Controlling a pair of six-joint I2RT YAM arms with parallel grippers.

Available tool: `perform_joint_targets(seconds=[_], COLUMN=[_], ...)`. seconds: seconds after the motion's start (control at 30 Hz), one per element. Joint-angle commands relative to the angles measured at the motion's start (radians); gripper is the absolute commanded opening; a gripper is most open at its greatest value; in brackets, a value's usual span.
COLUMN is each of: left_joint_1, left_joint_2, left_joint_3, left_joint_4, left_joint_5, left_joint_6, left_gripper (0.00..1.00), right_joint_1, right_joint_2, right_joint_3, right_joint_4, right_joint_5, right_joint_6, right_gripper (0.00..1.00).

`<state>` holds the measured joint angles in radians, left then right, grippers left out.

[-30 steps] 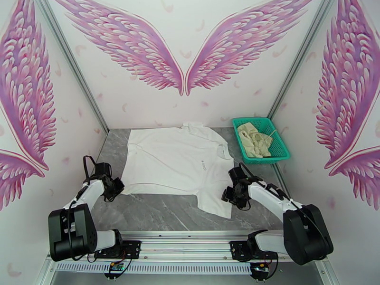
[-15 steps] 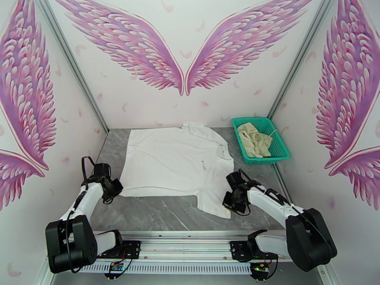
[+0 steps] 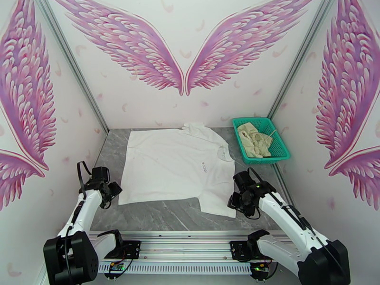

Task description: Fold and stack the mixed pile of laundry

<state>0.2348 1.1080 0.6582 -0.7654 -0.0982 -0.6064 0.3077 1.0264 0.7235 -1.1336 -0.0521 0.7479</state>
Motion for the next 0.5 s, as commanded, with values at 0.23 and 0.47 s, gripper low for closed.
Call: perform_joint_targets(seconds=[0.23,0.47], left_joint_1=[-0.006,-0.013], left_joint_2=[0.083,0.128], left_joint_3=[-0.085,-0.145], left_joint_4=[0.061,0.148], left_joint_5=[0.02,0.09], left_joint_6=[-0.056,-0.091], left_gripper=[0.74,0.69], right_joint_1=[-0.019,-0.027], right_joint_2=[0.078,0.102], right_joint_3=[-0.107,-0.151], right_joint_4=[0.134,0.194], right_joint_5=[-0.095,-0.125], right_joint_6=[0.055,0.07], right_gripper=[0.59,0.56])
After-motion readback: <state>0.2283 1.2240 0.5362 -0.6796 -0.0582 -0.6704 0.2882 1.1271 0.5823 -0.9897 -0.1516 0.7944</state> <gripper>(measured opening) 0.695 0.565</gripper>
